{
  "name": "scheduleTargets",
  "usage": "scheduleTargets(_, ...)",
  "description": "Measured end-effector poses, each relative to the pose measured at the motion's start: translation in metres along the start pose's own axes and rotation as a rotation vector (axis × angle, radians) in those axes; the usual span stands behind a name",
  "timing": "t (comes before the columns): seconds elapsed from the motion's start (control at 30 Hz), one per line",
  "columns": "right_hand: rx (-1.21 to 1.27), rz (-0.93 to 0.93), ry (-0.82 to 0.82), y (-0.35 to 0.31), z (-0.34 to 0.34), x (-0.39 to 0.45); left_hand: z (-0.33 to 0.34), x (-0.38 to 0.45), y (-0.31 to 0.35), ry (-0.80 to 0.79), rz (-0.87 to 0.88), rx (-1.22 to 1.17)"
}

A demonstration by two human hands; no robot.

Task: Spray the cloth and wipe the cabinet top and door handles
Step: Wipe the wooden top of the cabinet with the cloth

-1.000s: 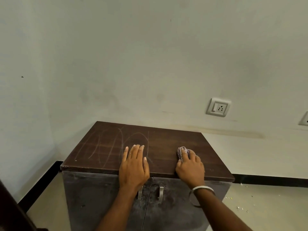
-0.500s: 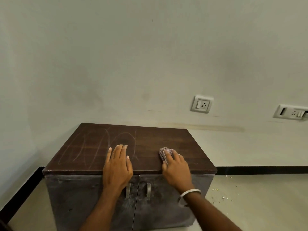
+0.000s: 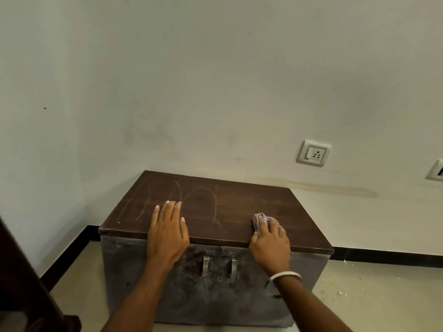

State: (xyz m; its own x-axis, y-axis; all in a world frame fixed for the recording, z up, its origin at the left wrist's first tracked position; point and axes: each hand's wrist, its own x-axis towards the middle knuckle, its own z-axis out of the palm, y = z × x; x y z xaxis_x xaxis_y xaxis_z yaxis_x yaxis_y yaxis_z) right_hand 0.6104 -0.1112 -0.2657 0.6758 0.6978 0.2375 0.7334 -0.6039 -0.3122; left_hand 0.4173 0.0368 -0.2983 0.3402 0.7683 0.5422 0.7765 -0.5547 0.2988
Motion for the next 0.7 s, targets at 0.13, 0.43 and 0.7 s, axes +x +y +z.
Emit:
scheduleTargets(0.13,0.069,-0.095,-0.042,-0.069,0.019,-0.019,-0.005,0.0,-0.015,-0.007,-0.055,0.015)
scheduleTargets(0.43,0.13,-0.291,-0.108,-0.143,0.039,-0.037,-0.006,0.006,-0.026,-0.004,-0.103,0.006)
scheduleTargets(0.7,0.038,-0.18,-0.096,-0.069,0.017,-0.016,-0.012,0.022,-0.051,0.032,-0.145,-0.015)
